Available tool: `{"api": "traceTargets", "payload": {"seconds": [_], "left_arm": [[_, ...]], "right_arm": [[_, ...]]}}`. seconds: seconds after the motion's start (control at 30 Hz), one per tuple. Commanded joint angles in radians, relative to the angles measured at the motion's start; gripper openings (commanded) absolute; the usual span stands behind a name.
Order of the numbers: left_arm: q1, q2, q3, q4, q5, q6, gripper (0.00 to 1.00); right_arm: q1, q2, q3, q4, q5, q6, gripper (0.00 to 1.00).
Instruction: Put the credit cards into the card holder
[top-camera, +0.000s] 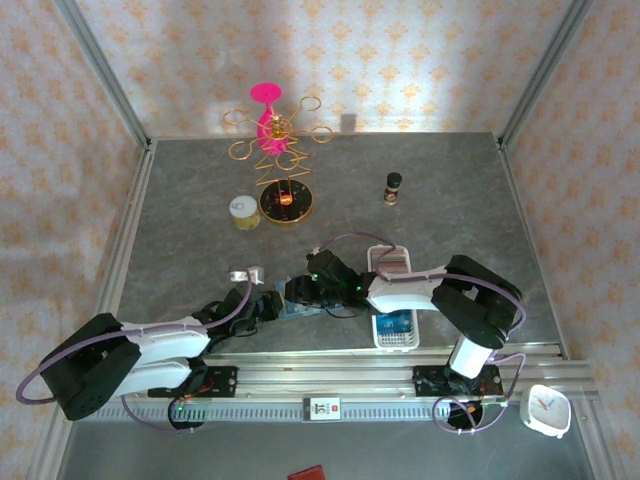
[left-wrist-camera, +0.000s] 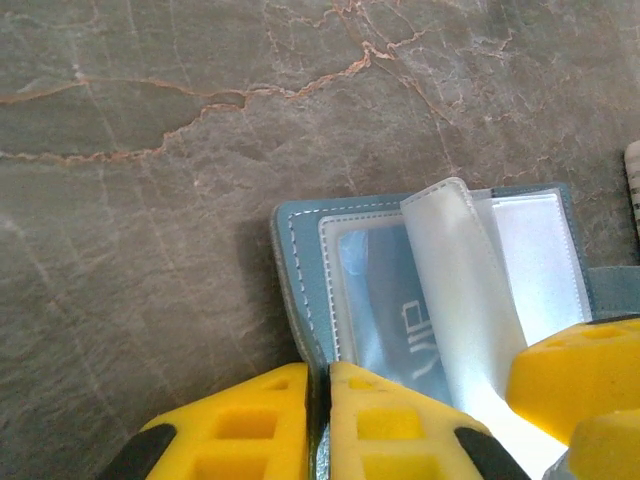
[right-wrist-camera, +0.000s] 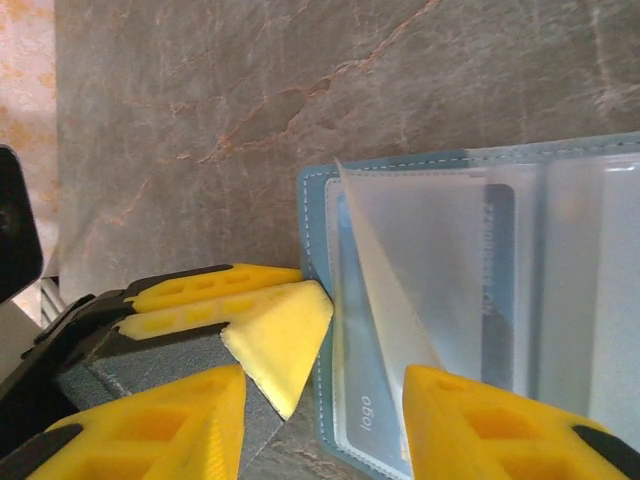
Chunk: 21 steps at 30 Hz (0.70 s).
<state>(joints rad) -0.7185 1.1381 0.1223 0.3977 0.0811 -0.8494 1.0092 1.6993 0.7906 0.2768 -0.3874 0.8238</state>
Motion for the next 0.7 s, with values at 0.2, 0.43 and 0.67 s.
{"api": "traceTargets", "payload": {"seconds": [0.2, 0.43, 0.67], "left_arm": [[-0.002, -0.167, -0.057, -0.170, -0.104, -0.046, 0.34], [-0.002, -0.348, -0.071, -0.320, -0.197, -0.087, 0.36], [-0.002, -0.532, -0.059, -0.462, -0.258, -0.109, 0.44]], "right_arm": [[0.007, 0.028, -0.025, 0.188, -0.064, 0.073, 0.45], [0.008, 0.054, -0.003, 0.271, -0.109, 0.094, 0.44], [0.007, -0.014, 0.049, 0.231, -0.091, -0.007, 0.45]]}}
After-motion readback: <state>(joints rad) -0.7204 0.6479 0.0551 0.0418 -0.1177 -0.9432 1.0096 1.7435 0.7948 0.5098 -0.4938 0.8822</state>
